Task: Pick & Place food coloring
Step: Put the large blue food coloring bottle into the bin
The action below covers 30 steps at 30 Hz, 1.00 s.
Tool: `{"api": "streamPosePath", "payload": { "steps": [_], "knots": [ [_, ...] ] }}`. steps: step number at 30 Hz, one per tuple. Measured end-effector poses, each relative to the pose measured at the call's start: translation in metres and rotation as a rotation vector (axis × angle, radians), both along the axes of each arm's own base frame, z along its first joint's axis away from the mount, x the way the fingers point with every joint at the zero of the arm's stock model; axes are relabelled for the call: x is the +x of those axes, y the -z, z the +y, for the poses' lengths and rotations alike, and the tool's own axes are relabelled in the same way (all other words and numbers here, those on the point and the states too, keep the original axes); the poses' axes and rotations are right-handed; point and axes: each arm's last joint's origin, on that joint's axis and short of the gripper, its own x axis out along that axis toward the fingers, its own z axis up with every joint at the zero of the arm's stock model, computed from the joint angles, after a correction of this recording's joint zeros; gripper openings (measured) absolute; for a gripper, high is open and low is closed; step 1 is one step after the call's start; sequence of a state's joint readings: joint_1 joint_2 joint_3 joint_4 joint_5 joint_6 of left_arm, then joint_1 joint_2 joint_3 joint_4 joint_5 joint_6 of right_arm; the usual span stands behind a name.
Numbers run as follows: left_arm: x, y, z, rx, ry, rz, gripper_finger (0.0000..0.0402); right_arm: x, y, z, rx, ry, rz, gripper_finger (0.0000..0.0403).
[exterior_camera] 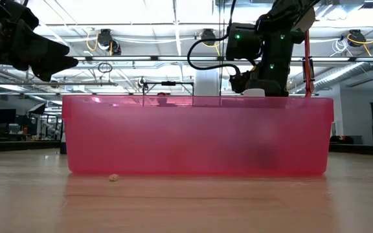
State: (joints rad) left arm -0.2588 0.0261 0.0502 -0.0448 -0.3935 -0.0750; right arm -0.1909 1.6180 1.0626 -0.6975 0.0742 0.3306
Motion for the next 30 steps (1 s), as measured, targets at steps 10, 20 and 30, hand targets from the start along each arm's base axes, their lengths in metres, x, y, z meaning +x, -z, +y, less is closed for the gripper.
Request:
{"api": "streamPosePath", "payload": {
  "steps": [10,20,30],
  "knots": [
    [0.0,0.0,0.0,0.0,0.0,0.0,0.0232,0.003,-0.007,0.006,-0.029,-0.115,-0.011,0.0123],
    [0.0,0.0,0.0,0.0,0.0,0.002,0.0232,0.024,-0.078,0.047,-0.185,-0.233,-0.167,0.0123],
    [0.0,0.0,0.0,0.001,0.0,0.002,0.0232,0.044,-0.109,0.121,-0.156,-0.359,-0.194,0.0123]
  ]
}}
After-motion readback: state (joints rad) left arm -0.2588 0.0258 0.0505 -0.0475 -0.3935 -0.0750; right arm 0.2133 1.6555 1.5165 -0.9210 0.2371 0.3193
